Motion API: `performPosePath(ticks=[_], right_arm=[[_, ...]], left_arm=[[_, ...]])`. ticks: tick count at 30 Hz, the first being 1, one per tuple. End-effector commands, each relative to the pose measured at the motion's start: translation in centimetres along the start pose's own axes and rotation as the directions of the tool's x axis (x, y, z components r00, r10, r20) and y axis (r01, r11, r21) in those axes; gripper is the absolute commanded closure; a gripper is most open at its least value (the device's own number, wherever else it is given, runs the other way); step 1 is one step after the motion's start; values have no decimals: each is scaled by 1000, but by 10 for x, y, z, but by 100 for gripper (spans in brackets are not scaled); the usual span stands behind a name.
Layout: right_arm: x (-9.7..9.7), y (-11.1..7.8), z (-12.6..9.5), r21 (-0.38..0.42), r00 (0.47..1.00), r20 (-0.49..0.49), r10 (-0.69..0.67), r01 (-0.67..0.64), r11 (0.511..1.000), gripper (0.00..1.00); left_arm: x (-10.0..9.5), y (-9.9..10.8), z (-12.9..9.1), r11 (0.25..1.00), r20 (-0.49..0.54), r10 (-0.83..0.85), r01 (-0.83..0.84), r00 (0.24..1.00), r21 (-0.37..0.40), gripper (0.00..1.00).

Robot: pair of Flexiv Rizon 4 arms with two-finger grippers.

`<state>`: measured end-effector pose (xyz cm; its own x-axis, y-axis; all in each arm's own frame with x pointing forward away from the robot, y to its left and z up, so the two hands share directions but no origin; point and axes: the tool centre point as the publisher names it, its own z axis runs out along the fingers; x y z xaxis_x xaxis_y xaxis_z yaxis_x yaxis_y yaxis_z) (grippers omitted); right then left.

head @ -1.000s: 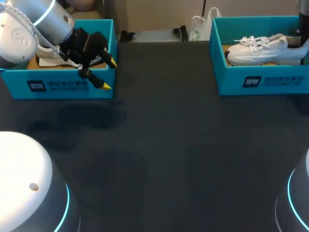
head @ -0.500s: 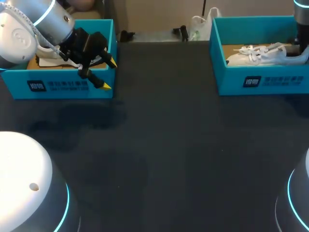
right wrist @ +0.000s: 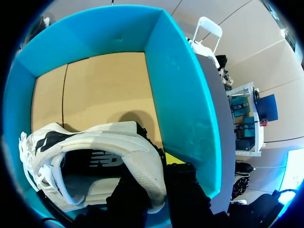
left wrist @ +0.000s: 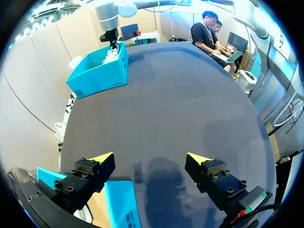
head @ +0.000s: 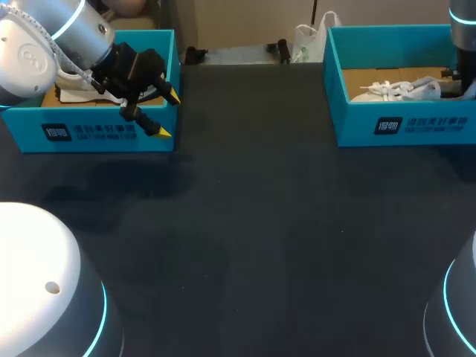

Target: Take the shoe out of the shoebox, open the shoe tongue, remove and reinsert the insole, then place the shoe into the shoebox

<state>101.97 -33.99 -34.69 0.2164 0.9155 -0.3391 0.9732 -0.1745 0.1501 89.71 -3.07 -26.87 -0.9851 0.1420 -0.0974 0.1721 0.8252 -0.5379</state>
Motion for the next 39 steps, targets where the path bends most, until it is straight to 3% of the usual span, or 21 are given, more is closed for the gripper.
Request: performPosePath(ticks=[1,14,15,16,20,39], right_arm=[[1,1,10,7,1000,-1,-1,1,1000,100],[4,-1,29,39,1000,-6,-20,20,999,100],[4,-1,29,39,1000,-6,-20,21,999,98],[4,-1,29,41,1000,-6,-21,21,999,87],[5,-1,30,44,1000,-8,-23,23,999,78],[0,4,3,26,1000,-21,-15,16,1000,60]], left_arm=[[0,0,0,1000,-1,0,0,1000,-4,0],[0,0,0,1000,-1,0,0,1000,-4,0],[0,0,0,1000,-1,0,0,1000,-4,0],[0,0,0,1000,-1,0,0,1000,-4,0],[0,0,0,1000,-1,0,0,1000,-4,0],[0,0,0,1000,-1,0,0,1000,-4,0]])
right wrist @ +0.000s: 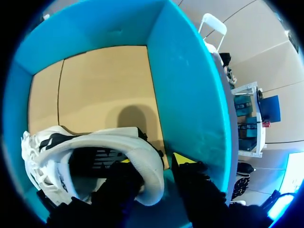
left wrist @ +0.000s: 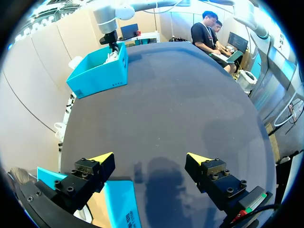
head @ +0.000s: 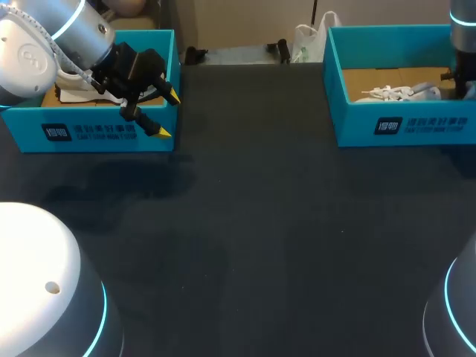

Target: Take the shoe out of the shoebox, open the shoe tongue, remove and reinsert the insole, then place the shoe into the shoebox

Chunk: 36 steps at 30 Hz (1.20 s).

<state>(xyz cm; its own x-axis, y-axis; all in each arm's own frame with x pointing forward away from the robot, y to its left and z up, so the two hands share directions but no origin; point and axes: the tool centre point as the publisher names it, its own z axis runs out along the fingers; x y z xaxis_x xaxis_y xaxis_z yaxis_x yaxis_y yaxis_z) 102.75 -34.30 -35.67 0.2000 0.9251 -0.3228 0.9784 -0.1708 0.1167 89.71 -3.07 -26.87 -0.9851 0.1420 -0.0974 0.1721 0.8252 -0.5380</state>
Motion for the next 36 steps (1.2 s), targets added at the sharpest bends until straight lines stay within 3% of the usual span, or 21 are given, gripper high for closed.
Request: performPosePath(ticks=[1,6,8,11,14,19,29,36], right_arm=[[-2,-3,-10,-4,1000,-1,-1,1,1000,60],[-1,-1,-23,-8,1000,-2,-1,1,1000,58],[-2,0,-28,-10,1000,-3,-2,2,1000,51],[-5,2,-39,-26,1000,-4,14,-14,1000,12],[-7,2,-52,-47,1000,-10,20,-21,999,0],[-2,-2,-77,-73,998,-41,38,-41,996,0],[27,-26,-116,-96,989,-141,41,-55,994,0],[35,-42,-130,-102,980,-184,75,-95,990,0]], left_arm=[[0,0,0,1000,-1,0,0,1000,-4,0],[0,0,0,1000,-1,0,0,1000,-4,0],[0,0,0,1000,-1,0,0,1000,-4,0],[0,0,0,1000,-1,0,0,1000,-4,0],[0,0,0,1000,-1,0,0,1000,-4,0],[0,0,0,1000,-1,0,0,1000,-4,0],[0,0,0,1000,-1,0,0,1000,-4,0],[0,0,0,1000,-1,0,0,1000,-4,0]])
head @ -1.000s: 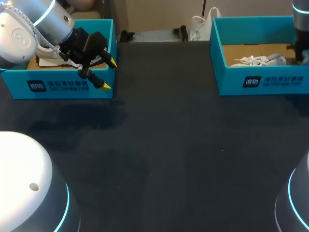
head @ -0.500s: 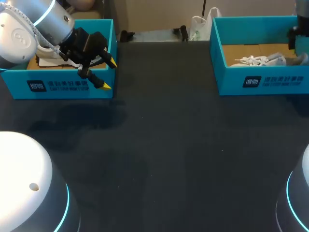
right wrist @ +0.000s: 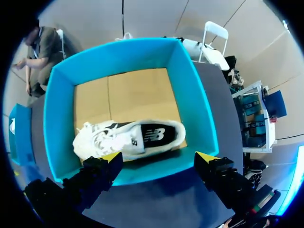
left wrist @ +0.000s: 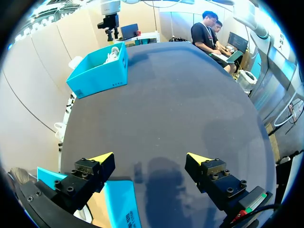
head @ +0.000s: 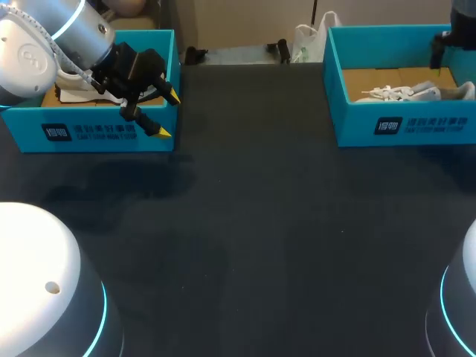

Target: Take the shoe out of the shoebox, open the shoe tongue, remove and reinsert the insole, then place the shoe into the shoebox

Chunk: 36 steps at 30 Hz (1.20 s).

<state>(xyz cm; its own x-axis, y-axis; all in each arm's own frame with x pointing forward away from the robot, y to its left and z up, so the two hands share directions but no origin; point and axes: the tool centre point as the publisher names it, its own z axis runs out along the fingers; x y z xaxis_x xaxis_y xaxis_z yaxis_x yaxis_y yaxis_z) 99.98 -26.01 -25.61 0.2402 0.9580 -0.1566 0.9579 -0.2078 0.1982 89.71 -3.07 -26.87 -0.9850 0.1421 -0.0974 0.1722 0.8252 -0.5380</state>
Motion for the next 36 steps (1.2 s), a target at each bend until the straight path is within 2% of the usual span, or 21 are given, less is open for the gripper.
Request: performPosePath(ticks=[1,3,5,8,11,15,19,23,36], right_arm=[[-2,-13,-7,-37,999,-30,30,-31,999,0],[-2,-13,-7,-37,999,-30,30,-31,999,0],[-2,-13,-7,-37,999,-30,30,-31,999,0],[-2,-13,-7,-37,999,-30,30,-31,999,0],[-2,-13,-7,-37,999,-30,30,-31,999,0],[-2,-13,-7,-37,999,-30,30,-31,999,0],[-2,-13,-7,-37,999,-30,30,-31,999,0],[-2,-13,-7,-37,999,-30,30,-31,999,0],[-2,-13,-7,-37,999,-30,30,-31,999,0]], left_arm=[[0,0,0,1000,-1,0,0,1000,-4,0],[0,0,0,1000,-1,0,0,1000,-4,0],[-7,2,-10,995,-10,102,-102,995,14,0],[-20,10,-18,961,18,277,-276,961,-20,0],[-31,18,-31,905,-27,422,-423,906,-48,0],[-40,27,-43,793,-92,590,-597,802,-123,0],[-43,36,-55,642,-172,721,-740,672,-199,0],[-47,42,-70,543,-262,773,-816,577,-197,0],[-47,42,-70,543,-262,773,-816,577,-197,0]])
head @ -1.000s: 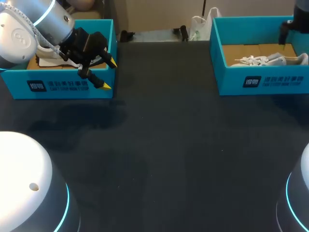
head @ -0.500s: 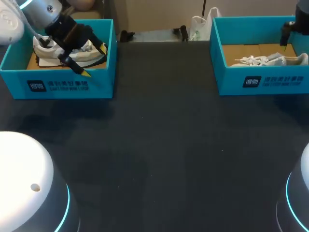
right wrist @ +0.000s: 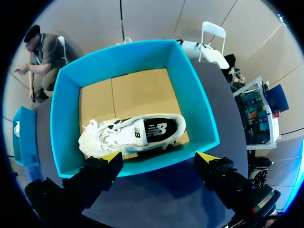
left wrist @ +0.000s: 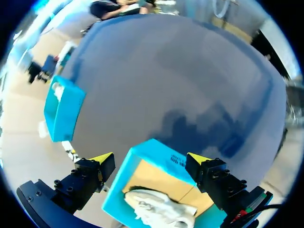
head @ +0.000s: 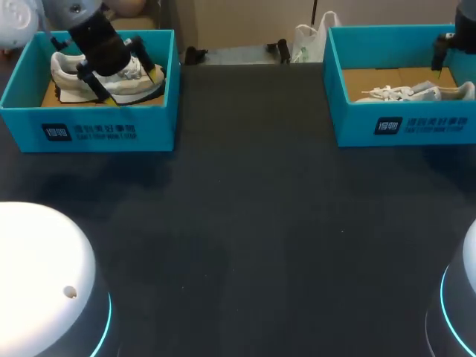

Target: Take the shoe out of the shoebox, open the shoe tongue, remove and reinsert the insole, then place the shoe into the shoebox

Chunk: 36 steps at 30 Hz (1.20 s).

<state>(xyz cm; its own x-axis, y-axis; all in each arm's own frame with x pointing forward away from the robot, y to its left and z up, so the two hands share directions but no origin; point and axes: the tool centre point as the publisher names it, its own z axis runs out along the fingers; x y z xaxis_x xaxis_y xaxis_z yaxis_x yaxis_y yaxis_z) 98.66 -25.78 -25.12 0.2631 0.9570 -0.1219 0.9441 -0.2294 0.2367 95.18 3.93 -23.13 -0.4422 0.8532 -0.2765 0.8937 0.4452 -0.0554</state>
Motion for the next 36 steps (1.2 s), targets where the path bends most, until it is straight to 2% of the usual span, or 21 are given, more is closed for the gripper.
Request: performPosePath(ticks=[1,6,8,12,19,23,27,31,32,34,36], right_arm=[[0,-1,0,-2,1000,0,1,-1,1000,0],[0,-1,0,-2,1000,0,1,-1,1000,0],[0,-1,0,-2,1000,0,1,-1,1000,0],[0,-1,0,-2,1000,0,1,-1,1000,0],[0,-1,0,-2,1000,0,1,-1,1000,0],[0,-1,0,-2,1000,0,1,-1,1000,0],[0,-1,0,-2,1000,0,1,-1,1000,0],[0,-1,0,-2,1000,0,1,-1,1000,0],[0,-1,0,-2,1000,0,1,-1,1000,0],[0,-1,0,-2,1000,0,1,-1,1000,0],[0,-1,0,-2,1000,0,1,-1,1000,0]], left_arm=[[-3,-3,-2,1000,-25,8,-8,1000,-6,0],[-3,-3,-2,1000,-25,8,-8,1000,-6,0],[2,1,-4,995,-30,19,-22,999,-93,0],[9,15,-12,984,-3,123,-122,992,-131,0],[17,59,-18,975,-27,187,-189,982,-118,0],[25,80,-18,961,-37,264,-266,964,-74,0],[32,88,-17,898,-106,419,-428,902,-101,0],[44,103,-15,834,-120,536,-546,835,-73,0],[49,106,-15,793,-121,595,-605,795,-75,0],[53,115,-15,769,-164,616,-633,771,-89,0],[55,125,-17,745,-159,646,-662,747,-82,0]])
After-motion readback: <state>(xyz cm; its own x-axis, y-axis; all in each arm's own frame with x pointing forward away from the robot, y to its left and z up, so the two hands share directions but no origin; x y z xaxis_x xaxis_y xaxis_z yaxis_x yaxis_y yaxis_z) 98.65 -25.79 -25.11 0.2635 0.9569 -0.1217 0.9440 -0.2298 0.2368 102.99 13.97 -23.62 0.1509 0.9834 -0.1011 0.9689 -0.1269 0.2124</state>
